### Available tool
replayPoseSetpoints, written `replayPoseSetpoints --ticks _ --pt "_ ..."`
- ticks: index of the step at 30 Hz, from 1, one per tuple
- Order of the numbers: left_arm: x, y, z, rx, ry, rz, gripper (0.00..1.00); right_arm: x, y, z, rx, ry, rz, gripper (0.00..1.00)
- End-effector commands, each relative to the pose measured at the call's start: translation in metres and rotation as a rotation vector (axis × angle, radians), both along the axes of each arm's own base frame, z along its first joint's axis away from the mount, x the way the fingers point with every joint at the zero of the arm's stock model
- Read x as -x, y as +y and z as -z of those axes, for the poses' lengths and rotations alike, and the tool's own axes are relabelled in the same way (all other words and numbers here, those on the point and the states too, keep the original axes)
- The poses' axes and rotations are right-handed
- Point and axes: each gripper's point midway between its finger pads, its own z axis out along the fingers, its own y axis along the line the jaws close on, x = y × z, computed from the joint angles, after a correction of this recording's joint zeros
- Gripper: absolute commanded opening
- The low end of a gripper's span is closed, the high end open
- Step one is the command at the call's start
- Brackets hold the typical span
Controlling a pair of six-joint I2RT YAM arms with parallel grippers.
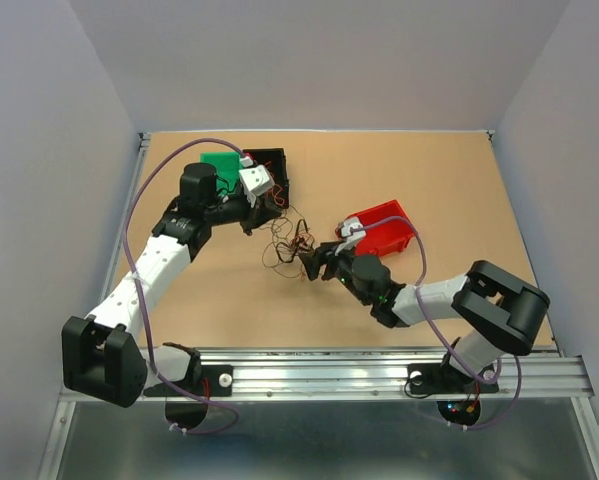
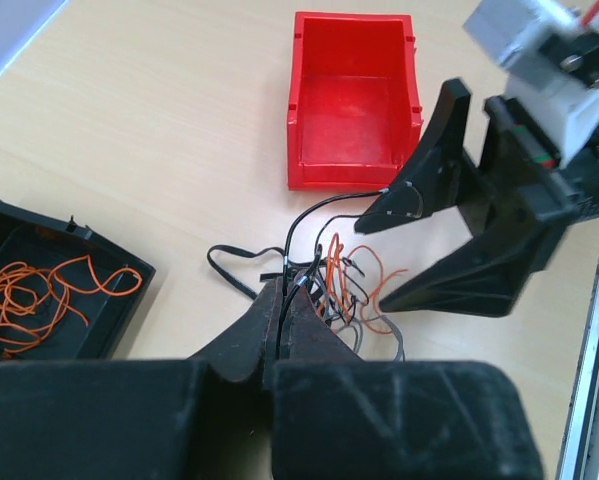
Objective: Untangle the cables
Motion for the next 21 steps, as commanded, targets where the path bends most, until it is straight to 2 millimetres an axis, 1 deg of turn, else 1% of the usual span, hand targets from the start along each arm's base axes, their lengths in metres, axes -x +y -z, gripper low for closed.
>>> replayPoseSetpoints --ticks 1,4,6,8,11,14,15,19,21 --pt "0.001 -0.001 -0.010 0.029 -0.033 0.017 0.00 0.016 -0.008 -0.035 -0.069 -0.073 -0.044 0.77" --pt "0.000 -0.002 -0.006 0.023 -0.028 0.021 0.00 0.024 -0.020 -0.041 -0.077 -0.090 -0.046 0.79" --pt "0.003 -0.004 -0.005 0.024 -0.025 0.045 0.00 0.025 -0.027 -0.040 -0.070 -0.089 -0.031 0.78" --pt "0.005 -0.004 -0.005 0.024 -0.024 0.058 0.00 0.024 -0.029 -0.039 -0.064 -0.089 -0.017 0.75" --pt "0.007 -0.005 -0.005 0.025 -0.020 0.068 0.00 0.021 -0.026 -0.032 -0.037 -0.085 -0.020 0.72" --pt "0.009 -0.006 -0.004 0.027 -0.013 0.084 0.00 0.016 -0.021 -0.032 -0.022 -0.094 -0.022 0.71" --pt "0.010 -0.006 -0.004 0.026 -0.012 0.090 0.00 0.015 -0.020 -0.029 -0.011 -0.091 -0.020 0.71" --pt "0.011 -0.007 -0.003 0.024 -0.008 0.106 0.00 0.009 -0.012 -0.031 0.005 -0.115 -0.030 0.71" --pt "0.012 -0.008 -0.001 0.021 -0.001 0.111 0.00 0.005 -0.010 -0.037 -0.004 -0.124 -0.023 0.72"
